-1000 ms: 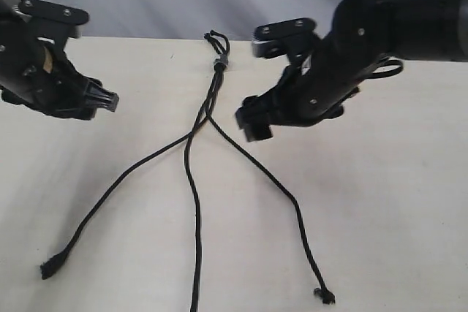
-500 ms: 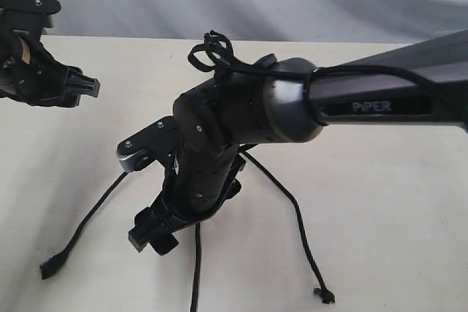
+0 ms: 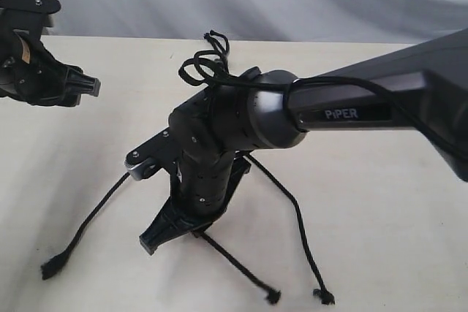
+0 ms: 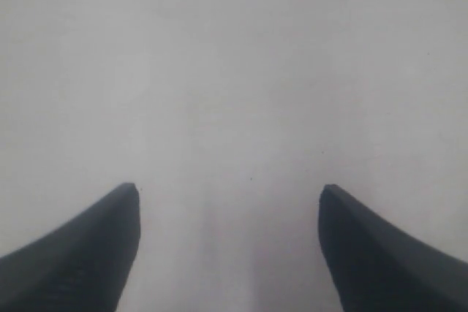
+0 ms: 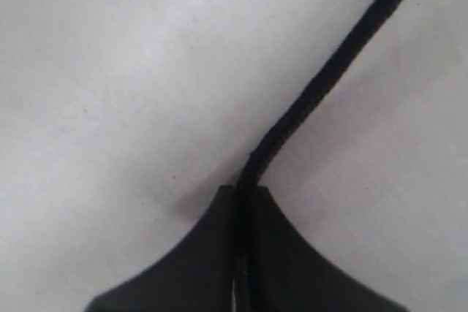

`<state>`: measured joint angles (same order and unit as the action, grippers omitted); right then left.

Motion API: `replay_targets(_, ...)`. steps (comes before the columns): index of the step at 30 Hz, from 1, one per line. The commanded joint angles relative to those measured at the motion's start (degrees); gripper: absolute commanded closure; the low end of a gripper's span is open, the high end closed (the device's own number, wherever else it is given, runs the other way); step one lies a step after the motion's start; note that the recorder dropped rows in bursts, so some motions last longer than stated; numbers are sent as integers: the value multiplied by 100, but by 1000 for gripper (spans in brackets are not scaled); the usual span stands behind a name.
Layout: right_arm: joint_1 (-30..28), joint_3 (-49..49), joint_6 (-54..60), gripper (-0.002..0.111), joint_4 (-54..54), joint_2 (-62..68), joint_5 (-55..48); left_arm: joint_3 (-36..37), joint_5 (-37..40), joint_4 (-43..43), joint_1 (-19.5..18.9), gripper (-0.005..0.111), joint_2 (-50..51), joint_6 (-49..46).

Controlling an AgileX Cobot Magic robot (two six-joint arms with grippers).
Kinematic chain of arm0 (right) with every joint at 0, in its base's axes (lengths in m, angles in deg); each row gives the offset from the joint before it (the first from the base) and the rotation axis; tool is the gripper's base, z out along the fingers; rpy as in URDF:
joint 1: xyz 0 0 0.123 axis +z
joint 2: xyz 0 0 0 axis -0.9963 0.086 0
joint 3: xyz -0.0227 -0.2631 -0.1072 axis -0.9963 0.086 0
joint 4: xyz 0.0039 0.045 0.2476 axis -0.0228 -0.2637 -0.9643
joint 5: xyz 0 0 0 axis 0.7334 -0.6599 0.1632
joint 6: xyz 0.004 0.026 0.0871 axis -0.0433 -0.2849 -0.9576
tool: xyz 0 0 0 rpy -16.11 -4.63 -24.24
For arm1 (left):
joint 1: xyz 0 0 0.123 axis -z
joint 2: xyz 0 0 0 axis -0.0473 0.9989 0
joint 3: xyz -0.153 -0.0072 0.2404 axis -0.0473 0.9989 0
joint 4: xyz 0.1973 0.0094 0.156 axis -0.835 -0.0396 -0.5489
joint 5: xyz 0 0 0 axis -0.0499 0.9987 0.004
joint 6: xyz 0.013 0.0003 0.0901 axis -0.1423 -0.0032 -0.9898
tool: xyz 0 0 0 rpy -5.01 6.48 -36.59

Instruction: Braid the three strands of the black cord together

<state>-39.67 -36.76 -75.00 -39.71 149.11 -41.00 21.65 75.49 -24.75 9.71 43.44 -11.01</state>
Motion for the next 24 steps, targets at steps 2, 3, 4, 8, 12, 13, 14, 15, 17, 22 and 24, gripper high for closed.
replay_targets(2, -7, -411, 5, 109, 744, -334, -761, -4, -104, -7, -22, 41, 6, 13)
replay_targets(3, -28, -485, -16, 109, 989, -445, -911, -4, -104, -7, -22, 41, 6, 13)
replay_targets(4, -65, -571, -51, 109, 1356, -546, -1072, -4, -104, -7, -22, 41, 6, 13)
replay_targets(8, -414, -664, -411, 109, 2587, -823, -1431, -4, -104, -7, -22, 41, 6, 13)
replay_targets(12, -1065, -626, -624, 109, 2719, -771, -1367, -4, -104, -7, -22, 41, 6, 13)
replay_targets(13, -1241, -591, -624, 109, 2693, -739, -1279, -4, -104, -7, -22, 41, 6, 13)
replay_targets(14, -1410, -541, -624, 109, 2693, -669, -1170, -4, -104, -7, -22, 41, 6, 13)
replay_targets(15, -1575, -499, -635, 109, 2661, -598, -1064, -4, -122, -7, -22, 41, 6, 13)
replay_targets(17, -1842, -451, -702, 109, 2555, -436, -902, -4, -127, -7, -22, 41, 6, 13)
replay_targets(22, -2245, -407, -728, 109, 2309, -2, -734, -4, -170, -7, -22, 41, 6, 13)
replay_targets(24, -2260, -407, -728, 109, 2293, 161, -712, -4, -170, -7, -22, 41, 6, 13)
